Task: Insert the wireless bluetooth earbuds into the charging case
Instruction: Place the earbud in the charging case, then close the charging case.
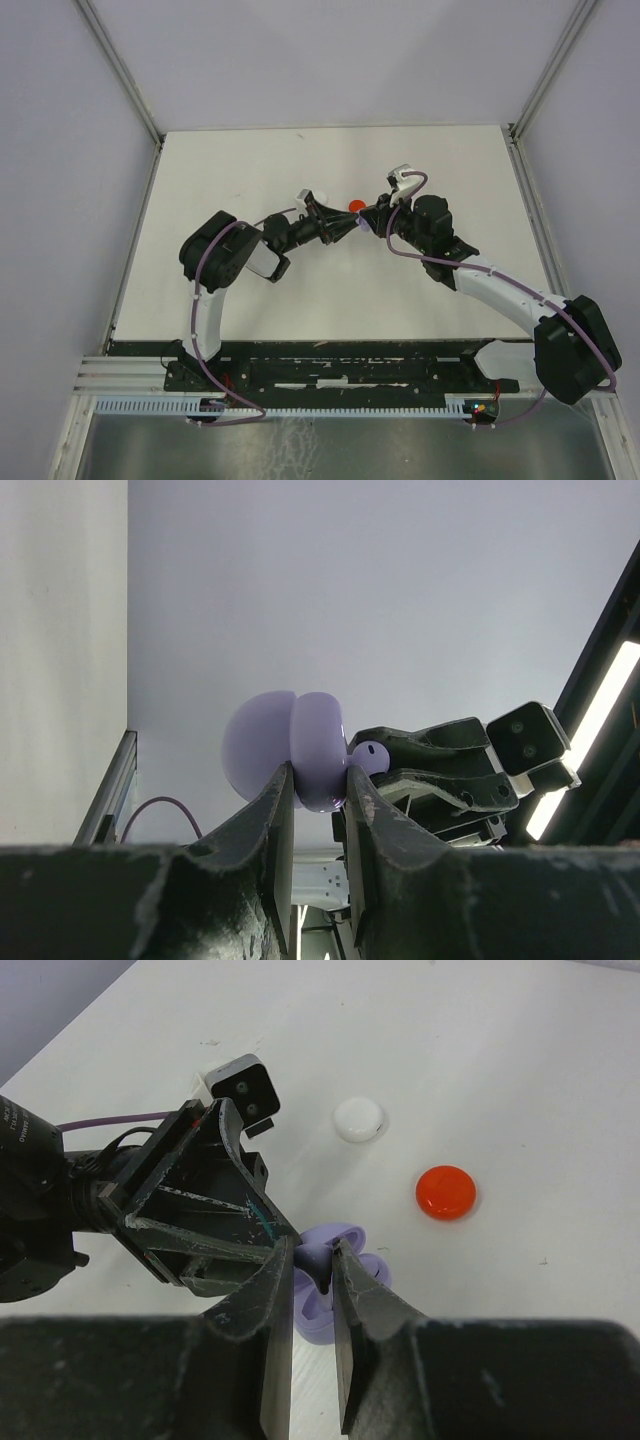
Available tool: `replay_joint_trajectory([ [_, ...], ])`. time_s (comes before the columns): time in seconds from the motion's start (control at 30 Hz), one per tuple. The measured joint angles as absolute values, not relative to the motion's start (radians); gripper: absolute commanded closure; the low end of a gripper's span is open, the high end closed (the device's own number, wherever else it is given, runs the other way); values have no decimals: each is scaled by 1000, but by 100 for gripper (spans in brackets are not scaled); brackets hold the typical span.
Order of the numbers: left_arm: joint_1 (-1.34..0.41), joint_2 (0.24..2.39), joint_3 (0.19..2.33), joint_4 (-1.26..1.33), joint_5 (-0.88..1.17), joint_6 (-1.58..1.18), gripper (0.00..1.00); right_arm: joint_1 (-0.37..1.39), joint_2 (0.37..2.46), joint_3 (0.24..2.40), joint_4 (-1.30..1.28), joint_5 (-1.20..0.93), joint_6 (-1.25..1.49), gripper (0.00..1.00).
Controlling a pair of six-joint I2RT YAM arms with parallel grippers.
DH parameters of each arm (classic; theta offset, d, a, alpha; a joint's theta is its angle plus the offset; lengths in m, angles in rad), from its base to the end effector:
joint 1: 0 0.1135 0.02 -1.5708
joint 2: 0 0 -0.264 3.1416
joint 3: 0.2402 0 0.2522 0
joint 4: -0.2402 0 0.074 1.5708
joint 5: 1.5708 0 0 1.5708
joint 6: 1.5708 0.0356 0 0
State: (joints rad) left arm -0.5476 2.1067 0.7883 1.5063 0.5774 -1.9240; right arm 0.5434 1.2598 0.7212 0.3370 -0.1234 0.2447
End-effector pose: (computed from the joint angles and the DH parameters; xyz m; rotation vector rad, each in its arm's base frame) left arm 0.3110 -0.2124 0.1377 -0.6579 1.8383 -2.2762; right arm 0.2437 0.1523 0.2688 -0.3614 1.7852 0.6739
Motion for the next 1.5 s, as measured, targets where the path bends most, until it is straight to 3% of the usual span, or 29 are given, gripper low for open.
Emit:
replay_joint_trajectory([
  [0.67,-554,2088,788,1505,577,-1924,97,543,1260,706,342,-119,219,84],
  [0.9,-554,2088,788,1505,577,-1924,97,543,1260,706,339,-123,215,57],
  [1.33,-554,2088,792,1498,577,-1922,97,543,1153,682,336,-76,232,48],
  [1.5,-554,2088,792,1499,577,-1922,97,543,1107,683,297,32,252,34],
])
